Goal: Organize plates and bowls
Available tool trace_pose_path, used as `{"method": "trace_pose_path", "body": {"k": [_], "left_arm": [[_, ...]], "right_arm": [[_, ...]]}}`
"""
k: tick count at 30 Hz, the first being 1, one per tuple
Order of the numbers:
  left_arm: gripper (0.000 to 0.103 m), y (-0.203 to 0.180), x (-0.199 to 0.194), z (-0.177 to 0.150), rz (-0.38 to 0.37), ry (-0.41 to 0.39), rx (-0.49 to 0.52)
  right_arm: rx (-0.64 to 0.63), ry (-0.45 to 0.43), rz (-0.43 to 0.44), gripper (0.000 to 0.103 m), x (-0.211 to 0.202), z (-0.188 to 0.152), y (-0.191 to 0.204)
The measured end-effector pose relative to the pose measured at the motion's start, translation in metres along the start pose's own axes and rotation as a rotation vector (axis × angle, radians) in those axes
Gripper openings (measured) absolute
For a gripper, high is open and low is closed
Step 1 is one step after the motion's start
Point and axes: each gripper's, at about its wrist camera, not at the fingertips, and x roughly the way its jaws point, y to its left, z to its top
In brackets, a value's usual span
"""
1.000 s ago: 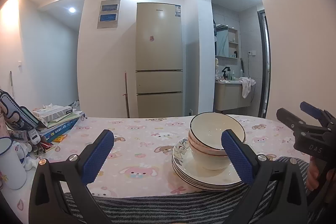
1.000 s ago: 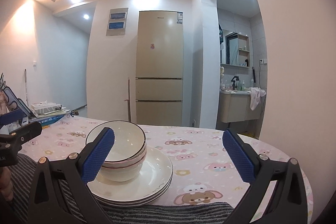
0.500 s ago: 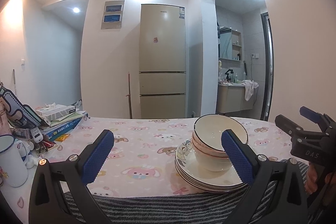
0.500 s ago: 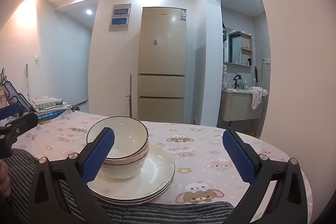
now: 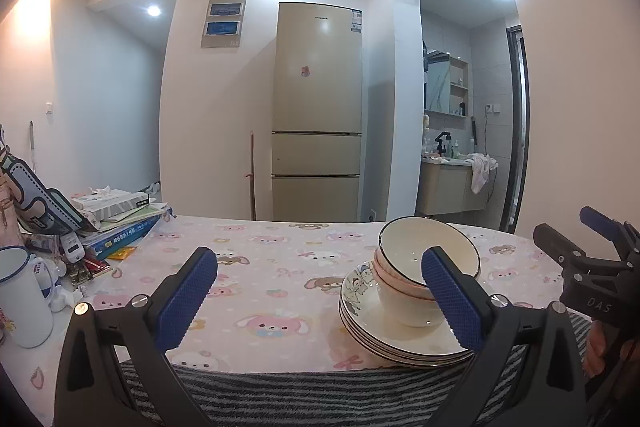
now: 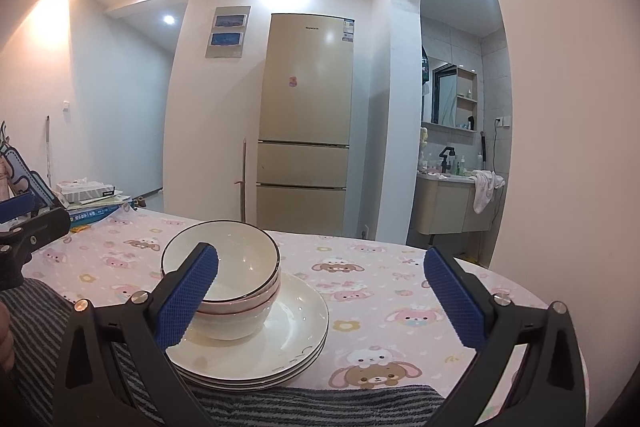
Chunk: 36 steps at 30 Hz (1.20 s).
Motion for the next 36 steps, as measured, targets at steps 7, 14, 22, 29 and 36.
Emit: {"method": "trace_pose_path", "body": {"k": [7,14,22,29,36], "left_arm": [[0.103,0.0005,-0.0002,-0.0009,0.001,-0.002,-0.001],[0.103,-0.0007,0.0007,-0.0015,0.001,0.002,0.003],[0.103,-0.0004,0.0004,-0.0021,0.001,-0.001,0.007],[0.103,-0.0011,0.0003,-0.0025,0.0,-0.005,0.007],[0.103,-0.0008,0.0004,-0.0025,0.0,-0.002,0.009]], "right_arm": [[0.01,0.004,-0.001,0.103,0.0014,0.0005,-0.0024],[0.009,0.013,0.0,0.103,0.0038,0.0004,-0.0021],[0.008,0.019,-0.001,0.103,0.004,0.0001,-0.0019],[0.007,0.021,-0.001,0.103,0.0041,0.0002,-0.0019],[0.007,0.023,-0.001,0.103,0.0043,0.0011,-0.0022]]}}
